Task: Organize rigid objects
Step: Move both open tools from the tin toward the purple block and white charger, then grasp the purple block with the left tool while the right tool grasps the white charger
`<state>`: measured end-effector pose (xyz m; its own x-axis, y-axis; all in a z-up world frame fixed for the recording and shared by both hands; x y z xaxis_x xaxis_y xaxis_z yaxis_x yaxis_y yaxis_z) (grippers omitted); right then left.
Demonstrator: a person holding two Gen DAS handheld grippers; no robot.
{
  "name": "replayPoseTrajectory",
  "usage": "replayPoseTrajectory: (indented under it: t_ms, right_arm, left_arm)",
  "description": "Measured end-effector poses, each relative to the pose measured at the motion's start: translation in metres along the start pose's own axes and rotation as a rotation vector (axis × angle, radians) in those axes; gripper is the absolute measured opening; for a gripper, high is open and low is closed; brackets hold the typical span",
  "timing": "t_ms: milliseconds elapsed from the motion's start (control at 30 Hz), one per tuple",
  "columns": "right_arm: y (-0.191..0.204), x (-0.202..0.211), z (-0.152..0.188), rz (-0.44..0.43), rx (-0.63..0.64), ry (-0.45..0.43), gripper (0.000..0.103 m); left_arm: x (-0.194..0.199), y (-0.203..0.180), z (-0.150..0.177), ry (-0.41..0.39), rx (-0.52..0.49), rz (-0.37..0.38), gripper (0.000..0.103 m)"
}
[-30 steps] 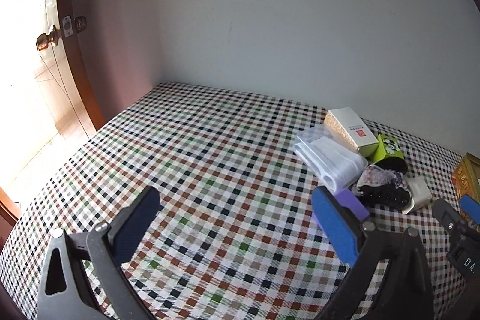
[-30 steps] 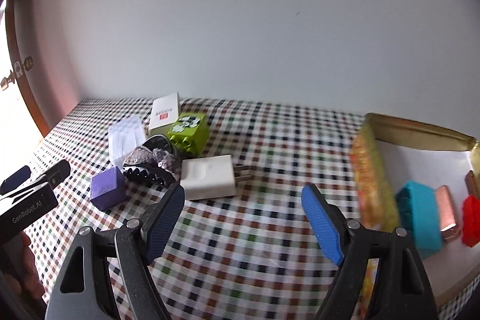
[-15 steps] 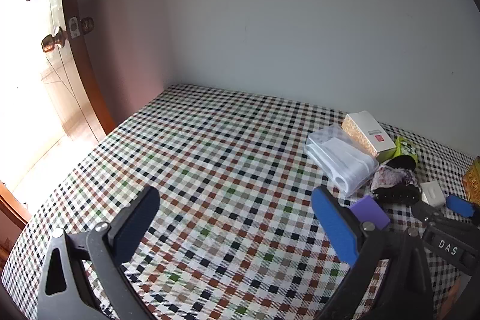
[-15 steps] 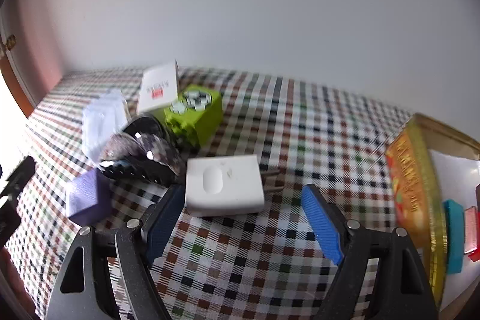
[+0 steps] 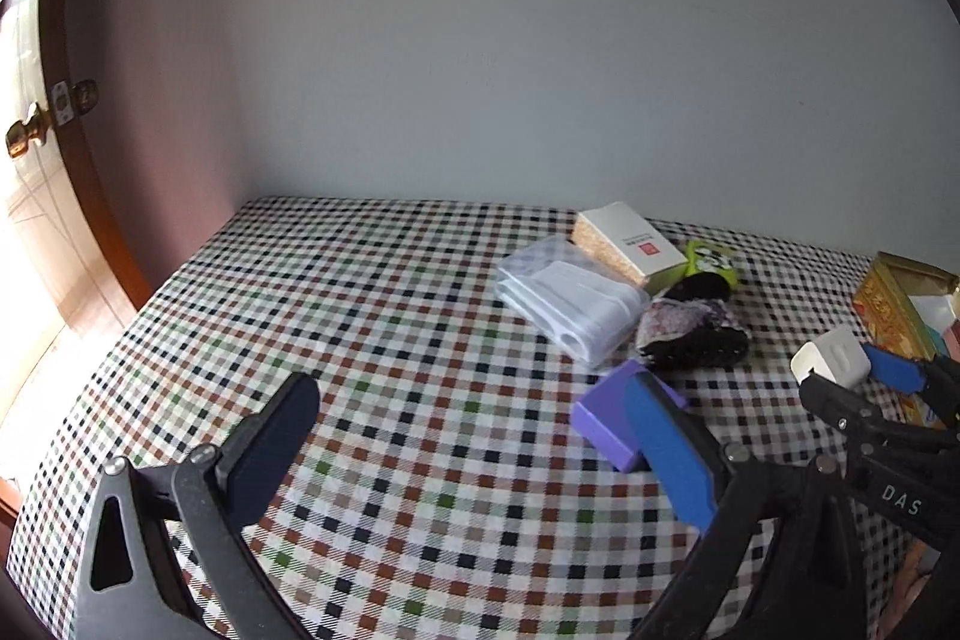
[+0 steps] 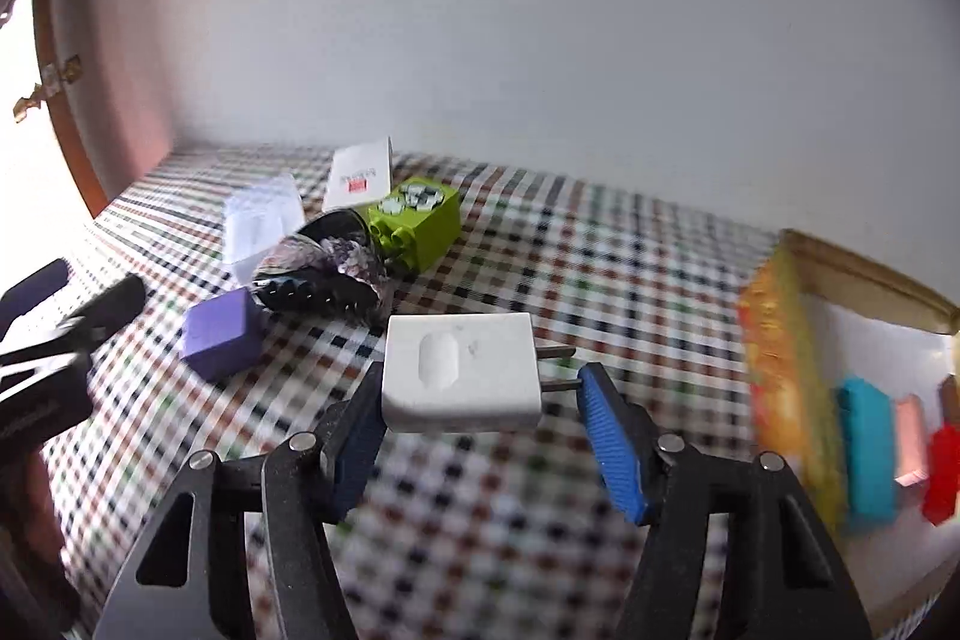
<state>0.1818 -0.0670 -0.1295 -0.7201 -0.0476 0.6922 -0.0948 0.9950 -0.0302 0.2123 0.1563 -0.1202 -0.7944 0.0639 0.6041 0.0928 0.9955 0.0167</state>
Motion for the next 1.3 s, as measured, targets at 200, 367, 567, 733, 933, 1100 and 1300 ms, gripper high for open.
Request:
replayPoseTrajectory:
  t_ms: [200, 367, 567, 733, 933, 1100, 1300]
  right_arm:
    - [-0.01, 0.03, 0.01, -0.019, -0.06, -0.06, 0.065]
    - [-0.01, 0.035, 0.01, -0.027, -0.07, -0.063, 0.065]
    - [-0.012, 0.027, 0.017, -0.05, -0.094, -0.026, 0.065]
    - [-0.017, 0.02, 0.02, -0.061, -0.137, -0.005, 0.065]
    - [-0.014, 0.027, 0.017, -0.051, -0.122, -0.043, 0.065]
    - [-0.015, 0.045, 0.009, -0.012, -0.103, -0.132, 0.065]
    - [-0.018, 0.071, -0.004, 0.087, -0.042, -0.272, 0.065]
  left_arm:
    - [-0.009, -0.045, 0.002, 0.029, -0.151, 0.085, 0.102]
    - [-0.029, -0.06, 0.005, 0.106, -0.17, 0.127, 0.089]
    - [-0.052, -0.065, 0.019, 0.219, -0.167, 0.16, 0.076]
    - [-0.054, -0.058, 0.02, 0.231, -0.111, 0.181, 0.053]
    - [-0.029, -0.04, 0.011, 0.131, -0.076, 0.107, 0.052]
    - [0.005, -0.026, -0.002, -0.03, 0.014, 0.049, 0.052]
    - [0.022, -0.024, -0.008, -0.099, 0.108, 0.012, 0.052]
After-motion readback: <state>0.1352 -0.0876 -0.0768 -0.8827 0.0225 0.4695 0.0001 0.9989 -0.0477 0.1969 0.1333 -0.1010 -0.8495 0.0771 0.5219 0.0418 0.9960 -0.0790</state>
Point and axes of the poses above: each gripper's, at about its wrist camera, not at the fingertips, and x roughly against the way its jaws point, y to its left, z to its underside, the point moved 10 cm from there along -x, roughly the way its jaws point, and after that the axes turned 1 degree about z, right-handed, at the moved point
